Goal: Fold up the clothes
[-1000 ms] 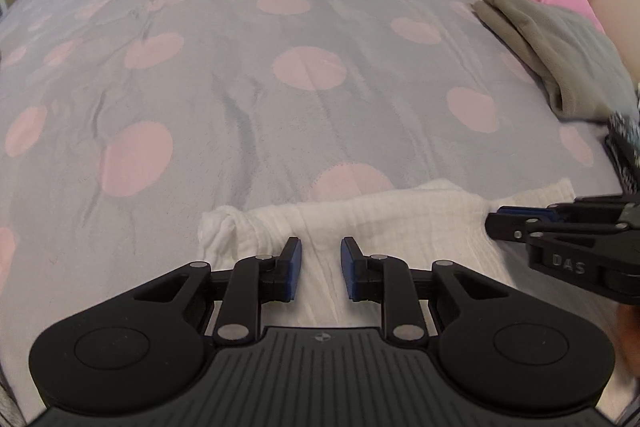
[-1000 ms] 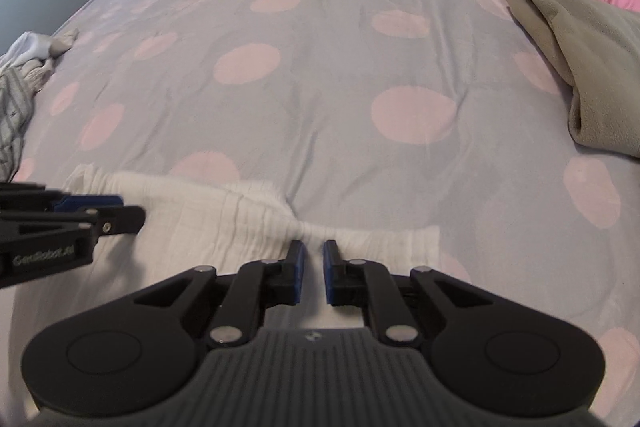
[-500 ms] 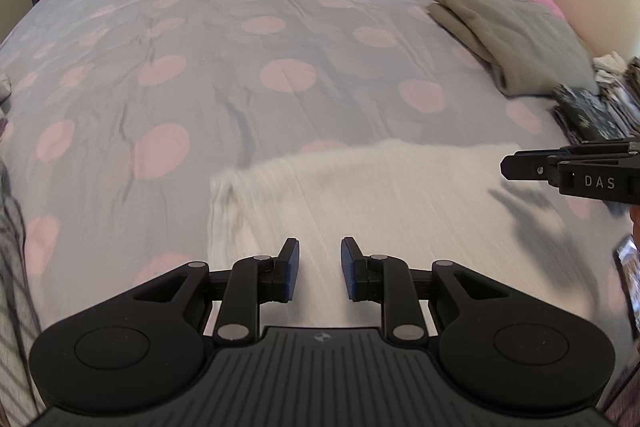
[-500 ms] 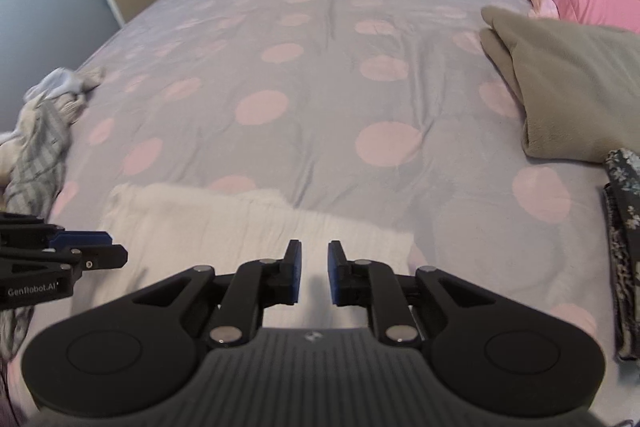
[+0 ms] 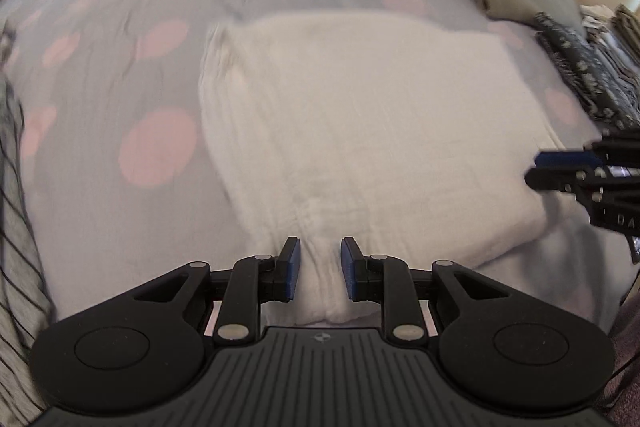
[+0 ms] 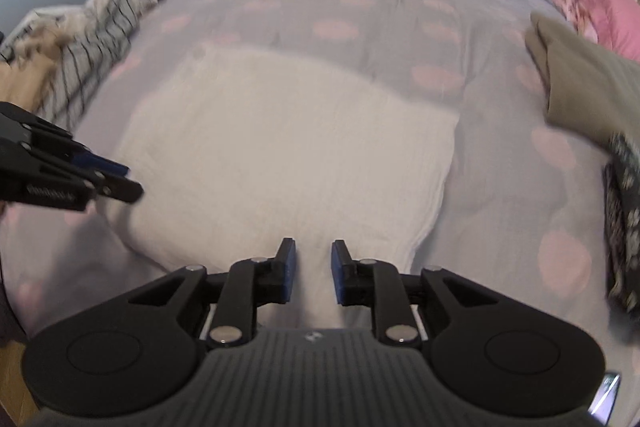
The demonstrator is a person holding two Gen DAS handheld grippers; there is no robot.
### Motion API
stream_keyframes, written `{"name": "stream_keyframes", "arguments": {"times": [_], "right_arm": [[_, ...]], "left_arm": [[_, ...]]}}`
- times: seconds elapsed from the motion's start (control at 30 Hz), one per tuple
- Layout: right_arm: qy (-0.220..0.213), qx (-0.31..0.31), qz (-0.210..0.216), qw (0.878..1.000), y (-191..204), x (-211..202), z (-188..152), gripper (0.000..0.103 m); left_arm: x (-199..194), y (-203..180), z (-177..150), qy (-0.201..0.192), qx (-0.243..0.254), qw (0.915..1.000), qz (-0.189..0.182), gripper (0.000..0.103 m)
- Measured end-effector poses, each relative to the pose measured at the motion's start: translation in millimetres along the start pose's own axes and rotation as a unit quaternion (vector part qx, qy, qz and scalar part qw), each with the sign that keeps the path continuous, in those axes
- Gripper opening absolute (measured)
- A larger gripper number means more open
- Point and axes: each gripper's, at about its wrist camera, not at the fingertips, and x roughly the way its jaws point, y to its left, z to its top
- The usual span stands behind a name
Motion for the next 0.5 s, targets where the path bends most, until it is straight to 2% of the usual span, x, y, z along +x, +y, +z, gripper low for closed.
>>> {"name": "stream_keyframes", "arguments": {"times": [0.2,0.37,0.43,0.5], "right_arm": [[0.007,-0.003,0.002,1.000,-2,13,-12,0.022],[-0.015,0.002,0.012,1.000,-7,-5,-6,0.024],[-0.034,0.017,0.024,0.999,-14,-19,0,0.034],[-0.054,0.038,0.031,0.997,-23,-32,6,0.048]], "left_arm": [[9,-5,-5,-0.004,-0.001,0.9999,0.010,0.021],[-3,-2,-2,-0.016,-0.003,0.9998,0.009,0.021],[-16,0,2,-0.038,-0.006,0.9992,0.004,0.028],[-30,7,5,-0.071,-0.009,0.9974,0.004,0.052]]}}
